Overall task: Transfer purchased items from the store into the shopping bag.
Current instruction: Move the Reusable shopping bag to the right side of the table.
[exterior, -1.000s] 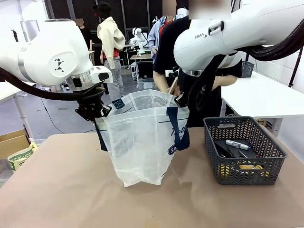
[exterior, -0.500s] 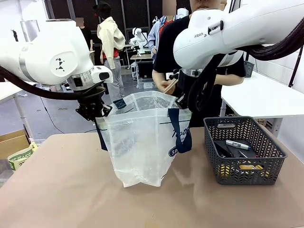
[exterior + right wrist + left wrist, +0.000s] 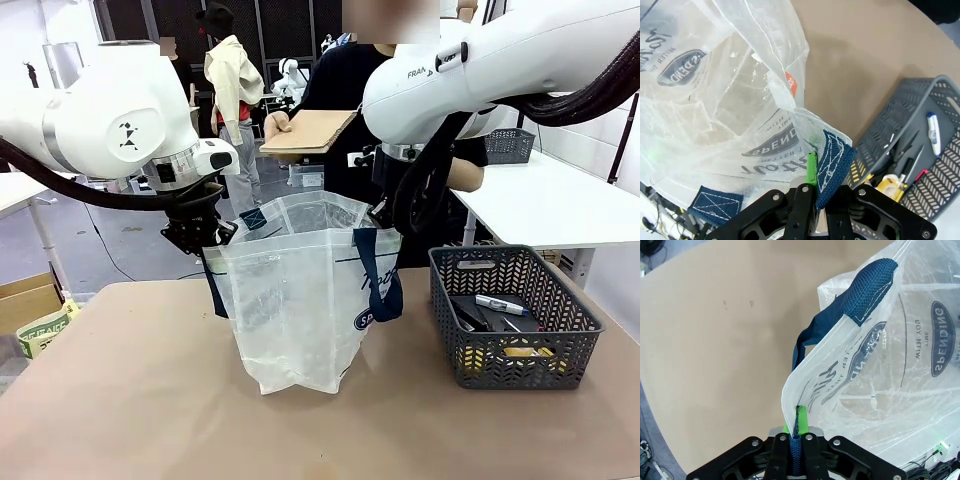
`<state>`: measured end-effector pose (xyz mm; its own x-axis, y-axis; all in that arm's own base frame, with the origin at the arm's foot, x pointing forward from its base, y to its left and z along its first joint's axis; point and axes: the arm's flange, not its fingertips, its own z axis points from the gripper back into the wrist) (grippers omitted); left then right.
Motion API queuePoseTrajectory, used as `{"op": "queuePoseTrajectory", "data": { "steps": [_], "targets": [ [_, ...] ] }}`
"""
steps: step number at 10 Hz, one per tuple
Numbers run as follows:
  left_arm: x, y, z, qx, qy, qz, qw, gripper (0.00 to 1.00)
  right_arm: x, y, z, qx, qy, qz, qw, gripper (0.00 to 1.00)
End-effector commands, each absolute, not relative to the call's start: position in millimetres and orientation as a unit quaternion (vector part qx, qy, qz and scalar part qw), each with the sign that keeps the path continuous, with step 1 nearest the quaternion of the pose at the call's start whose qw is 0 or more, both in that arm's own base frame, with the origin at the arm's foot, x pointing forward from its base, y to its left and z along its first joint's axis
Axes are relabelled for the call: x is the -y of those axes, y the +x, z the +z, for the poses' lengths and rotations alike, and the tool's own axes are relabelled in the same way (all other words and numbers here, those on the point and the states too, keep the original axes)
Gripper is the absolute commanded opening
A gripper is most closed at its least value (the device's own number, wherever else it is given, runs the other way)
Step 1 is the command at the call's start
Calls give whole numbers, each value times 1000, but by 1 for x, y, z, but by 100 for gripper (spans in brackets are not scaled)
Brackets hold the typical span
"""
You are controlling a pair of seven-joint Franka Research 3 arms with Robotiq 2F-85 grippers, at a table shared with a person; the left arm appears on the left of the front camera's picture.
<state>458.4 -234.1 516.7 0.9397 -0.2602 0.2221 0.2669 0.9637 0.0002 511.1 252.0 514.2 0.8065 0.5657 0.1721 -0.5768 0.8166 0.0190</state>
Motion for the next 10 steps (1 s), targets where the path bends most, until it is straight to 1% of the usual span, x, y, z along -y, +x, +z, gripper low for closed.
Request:
{"op": "queuePoseTrajectory", "data": {
  "steps": [1, 10],
  "targets": [
    [232, 458, 517, 111, -14, -132, 985, 0, -249, 511, 514, 80, 34, 299, 950, 0],
    [232, 458, 517, 111, -14, -132, 985, 0, -249, 511, 514, 80, 34, 299, 950, 0]
  ]
}}
